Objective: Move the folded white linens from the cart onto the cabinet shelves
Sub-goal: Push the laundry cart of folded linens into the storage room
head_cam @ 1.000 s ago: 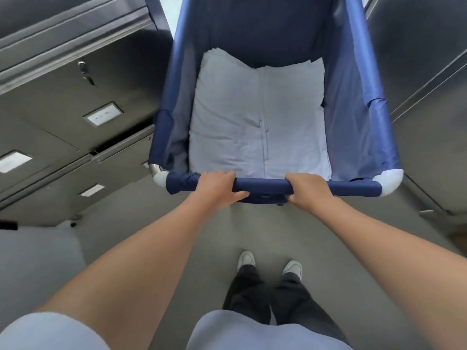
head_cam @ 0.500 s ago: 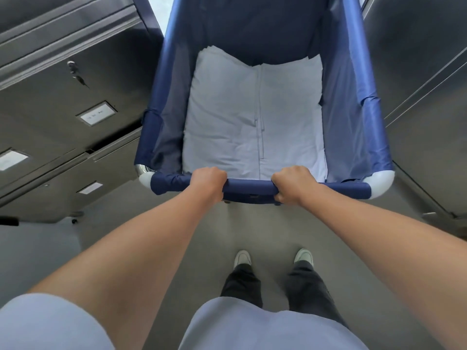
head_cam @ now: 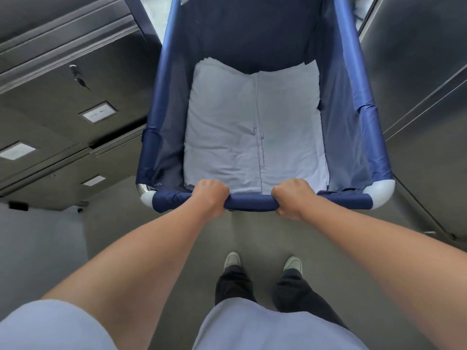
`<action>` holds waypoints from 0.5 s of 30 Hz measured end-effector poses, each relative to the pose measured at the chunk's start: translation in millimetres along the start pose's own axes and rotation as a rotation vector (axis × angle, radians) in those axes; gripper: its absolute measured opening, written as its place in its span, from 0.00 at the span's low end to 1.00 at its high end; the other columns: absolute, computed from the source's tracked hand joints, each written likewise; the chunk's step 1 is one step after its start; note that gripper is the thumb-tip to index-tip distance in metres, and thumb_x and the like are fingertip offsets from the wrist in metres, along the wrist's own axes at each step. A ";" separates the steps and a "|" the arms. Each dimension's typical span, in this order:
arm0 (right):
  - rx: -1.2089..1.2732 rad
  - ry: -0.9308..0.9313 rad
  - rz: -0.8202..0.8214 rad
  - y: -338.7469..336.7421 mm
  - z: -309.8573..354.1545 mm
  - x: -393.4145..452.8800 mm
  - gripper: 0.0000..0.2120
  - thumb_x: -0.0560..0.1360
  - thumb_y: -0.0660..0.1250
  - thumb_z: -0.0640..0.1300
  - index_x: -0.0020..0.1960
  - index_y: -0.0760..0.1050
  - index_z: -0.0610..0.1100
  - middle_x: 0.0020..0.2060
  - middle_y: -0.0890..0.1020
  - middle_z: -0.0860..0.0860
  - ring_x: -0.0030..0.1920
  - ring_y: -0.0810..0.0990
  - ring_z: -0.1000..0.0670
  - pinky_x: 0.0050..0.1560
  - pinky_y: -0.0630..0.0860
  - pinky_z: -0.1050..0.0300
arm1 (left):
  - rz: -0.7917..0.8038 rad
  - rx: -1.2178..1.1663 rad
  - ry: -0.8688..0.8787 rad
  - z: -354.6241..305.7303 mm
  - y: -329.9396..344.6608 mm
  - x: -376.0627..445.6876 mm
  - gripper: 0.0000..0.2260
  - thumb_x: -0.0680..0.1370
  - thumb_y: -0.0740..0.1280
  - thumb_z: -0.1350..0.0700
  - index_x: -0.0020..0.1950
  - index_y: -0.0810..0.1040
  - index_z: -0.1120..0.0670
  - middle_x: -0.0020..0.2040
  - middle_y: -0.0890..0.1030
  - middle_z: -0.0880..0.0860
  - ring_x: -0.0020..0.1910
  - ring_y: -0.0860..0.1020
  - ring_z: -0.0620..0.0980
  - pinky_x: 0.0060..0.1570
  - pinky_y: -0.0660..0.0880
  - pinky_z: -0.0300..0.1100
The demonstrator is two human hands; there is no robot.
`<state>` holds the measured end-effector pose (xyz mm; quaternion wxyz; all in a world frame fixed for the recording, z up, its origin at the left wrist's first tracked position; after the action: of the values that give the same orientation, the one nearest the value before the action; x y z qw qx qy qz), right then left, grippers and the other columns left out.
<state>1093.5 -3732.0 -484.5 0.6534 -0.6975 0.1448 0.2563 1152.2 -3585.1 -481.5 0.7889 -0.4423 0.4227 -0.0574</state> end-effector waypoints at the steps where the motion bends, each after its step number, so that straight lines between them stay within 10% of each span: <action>1: -0.012 -0.001 0.002 2.1 -9.8 -5.1 0.09 0.76 0.65 0.47 0.55 0.76 0.47 0.51 0.82 0.47 0.49 0.79 0.43 0.43 0.65 0.56 | -0.002 -0.008 0.007 -10.3 -3.9 0.6 0.09 0.76 0.65 0.59 0.54 0.80 0.51 0.49 0.81 0.51 0.48 0.81 0.54 0.39 0.68 0.42; 15: -0.104 0.190 0.021 38.5 -165.1 -61.0 0.10 0.78 0.65 0.46 0.59 0.75 0.48 0.56 0.81 0.50 0.56 0.80 0.46 0.45 0.69 0.56 | -0.072 -0.220 0.026 -157.2 -73.6 31.7 0.10 0.75 0.68 0.56 0.56 0.80 0.52 0.52 0.81 0.53 0.52 0.80 0.55 0.42 0.70 0.42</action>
<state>1050.2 -3906.8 -480.9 0.5970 -0.7500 0.1999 0.2029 1080.3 -3746.3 -485.6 0.7274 -0.5404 0.4205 -0.0449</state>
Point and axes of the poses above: each hand's wrist, its own x-axis towards the middle knuckle, its own y-axis out of the palm, z = x × y, the point moved 8 cm from there along x, towards the middle knuckle
